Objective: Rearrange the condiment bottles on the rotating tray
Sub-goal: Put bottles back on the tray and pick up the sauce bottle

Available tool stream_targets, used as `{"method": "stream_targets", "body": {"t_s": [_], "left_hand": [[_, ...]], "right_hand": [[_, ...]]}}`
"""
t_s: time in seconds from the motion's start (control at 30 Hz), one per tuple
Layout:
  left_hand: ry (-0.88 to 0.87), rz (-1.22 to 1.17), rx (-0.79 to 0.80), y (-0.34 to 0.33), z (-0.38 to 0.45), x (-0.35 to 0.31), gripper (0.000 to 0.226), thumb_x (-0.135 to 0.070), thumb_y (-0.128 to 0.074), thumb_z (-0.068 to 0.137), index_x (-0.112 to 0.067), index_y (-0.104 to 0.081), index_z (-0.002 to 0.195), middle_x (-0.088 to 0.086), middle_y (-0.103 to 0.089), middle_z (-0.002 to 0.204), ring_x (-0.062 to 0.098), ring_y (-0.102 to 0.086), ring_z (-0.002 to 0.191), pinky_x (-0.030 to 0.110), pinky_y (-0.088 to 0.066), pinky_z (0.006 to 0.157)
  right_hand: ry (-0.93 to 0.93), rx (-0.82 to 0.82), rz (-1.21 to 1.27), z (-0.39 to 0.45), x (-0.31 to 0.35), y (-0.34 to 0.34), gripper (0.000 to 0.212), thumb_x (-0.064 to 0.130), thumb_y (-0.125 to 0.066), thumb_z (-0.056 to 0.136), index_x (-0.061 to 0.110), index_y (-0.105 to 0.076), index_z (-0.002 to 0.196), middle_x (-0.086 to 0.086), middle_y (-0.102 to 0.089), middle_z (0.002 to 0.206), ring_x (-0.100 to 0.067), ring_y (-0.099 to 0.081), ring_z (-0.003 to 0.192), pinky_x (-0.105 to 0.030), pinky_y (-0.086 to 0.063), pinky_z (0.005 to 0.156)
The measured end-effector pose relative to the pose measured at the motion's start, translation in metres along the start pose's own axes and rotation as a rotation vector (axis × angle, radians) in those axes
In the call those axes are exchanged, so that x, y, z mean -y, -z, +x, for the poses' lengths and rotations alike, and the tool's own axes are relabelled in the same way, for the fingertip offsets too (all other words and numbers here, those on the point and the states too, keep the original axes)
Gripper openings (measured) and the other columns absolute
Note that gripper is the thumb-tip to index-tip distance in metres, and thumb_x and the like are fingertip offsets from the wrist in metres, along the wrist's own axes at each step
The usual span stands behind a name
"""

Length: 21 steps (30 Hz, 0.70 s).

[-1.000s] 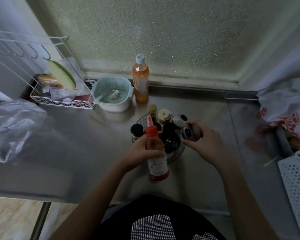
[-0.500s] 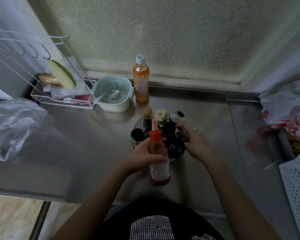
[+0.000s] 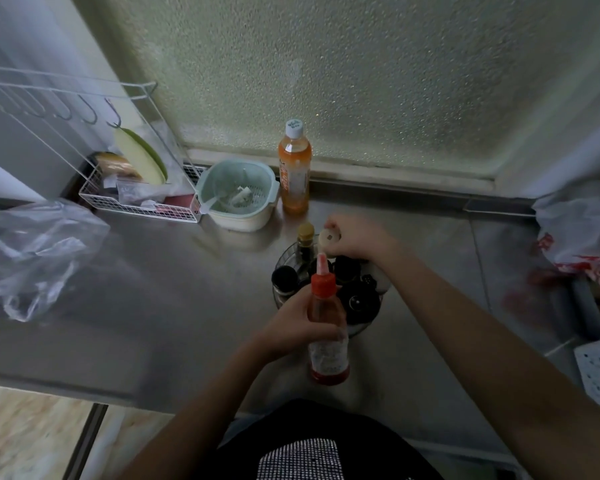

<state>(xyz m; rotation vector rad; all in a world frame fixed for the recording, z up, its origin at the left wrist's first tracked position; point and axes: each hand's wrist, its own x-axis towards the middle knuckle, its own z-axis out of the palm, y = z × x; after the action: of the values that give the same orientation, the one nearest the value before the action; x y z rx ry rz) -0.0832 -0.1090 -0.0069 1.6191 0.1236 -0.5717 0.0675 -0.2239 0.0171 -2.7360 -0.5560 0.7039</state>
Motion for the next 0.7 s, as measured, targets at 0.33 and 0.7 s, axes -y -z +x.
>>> {"method": "stream_targets", "body": {"t_s": [0.33,0.7], "left_hand": [[-0.055,0.026,0.002,-0.003,0.000,-0.004,0.055,0.010,-0.068,0.073,-0.002,-0.047,0.122,-0.003,-0.061,0.094,-0.010,-0.062,0.079,0.009,-0.050,0.068],[-0.293,0.588,-0.214,-0.025,0.006,-0.028,0.047,-0.058,-0.058,0.060,-0.032,-0.059,0.098,-0.004,-0.049,0.108,0.017,-0.044,0.101,0.040,-0.044,0.091]], "right_hand": [[0.100,0.027,0.089,0.013,-0.021,0.001,0.066,0.027,-0.068,0.080,0.021,-0.039,0.139,-0.006,-0.047,0.141,-0.022,-0.045,0.126,-0.036,-0.037,0.102],[0.147,-0.204,0.770,-0.134,-0.014,-0.026,0.043,0.058,-0.062,0.070,0.040,-0.058,0.109,0.008,-0.065,0.099,0.000,-0.060,0.086,-0.013,-0.045,0.070]]}}
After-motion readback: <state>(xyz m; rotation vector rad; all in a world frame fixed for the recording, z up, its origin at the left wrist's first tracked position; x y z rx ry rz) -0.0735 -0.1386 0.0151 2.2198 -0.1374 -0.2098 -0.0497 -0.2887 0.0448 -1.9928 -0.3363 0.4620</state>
